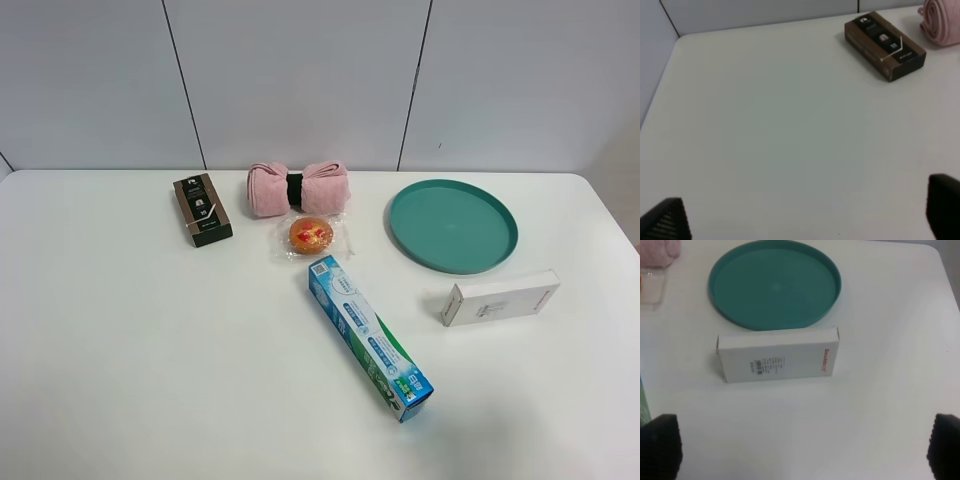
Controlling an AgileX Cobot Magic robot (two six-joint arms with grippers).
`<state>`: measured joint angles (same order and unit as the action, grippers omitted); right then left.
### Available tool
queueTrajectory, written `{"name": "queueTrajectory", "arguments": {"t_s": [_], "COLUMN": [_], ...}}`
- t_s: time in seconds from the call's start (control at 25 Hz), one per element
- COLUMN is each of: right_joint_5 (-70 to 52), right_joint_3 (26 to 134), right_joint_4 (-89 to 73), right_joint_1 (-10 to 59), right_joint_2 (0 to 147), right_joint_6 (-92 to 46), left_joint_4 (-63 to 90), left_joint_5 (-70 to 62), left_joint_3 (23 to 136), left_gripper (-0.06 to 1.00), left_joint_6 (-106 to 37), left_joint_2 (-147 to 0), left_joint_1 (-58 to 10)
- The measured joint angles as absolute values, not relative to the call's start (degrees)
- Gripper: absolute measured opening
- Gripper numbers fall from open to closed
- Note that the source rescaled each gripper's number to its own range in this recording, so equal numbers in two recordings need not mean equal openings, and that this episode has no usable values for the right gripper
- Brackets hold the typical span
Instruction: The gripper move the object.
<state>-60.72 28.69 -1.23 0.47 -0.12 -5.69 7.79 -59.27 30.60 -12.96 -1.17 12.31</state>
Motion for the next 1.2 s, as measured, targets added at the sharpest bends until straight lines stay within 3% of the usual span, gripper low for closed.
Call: {"name": "queueTrajectory", "arguments": {"t_s": [1.2], "right_joint_5": [-60.7], "right_joint_3": [28.7], "right_joint_4": [-1.2], "right_joint_1": [0.5], "right_joint_2": [-0.1], "right_joint_6": [-5.7], "left_joint_4": [7.8], "left_joint_5": [-60.9], "left_joint_3": [29.3], "left_gripper": [0.91], "left_joint_6": [-8.9], "left_joint_2": [0.3], "left_joint_1": [12.3]}}
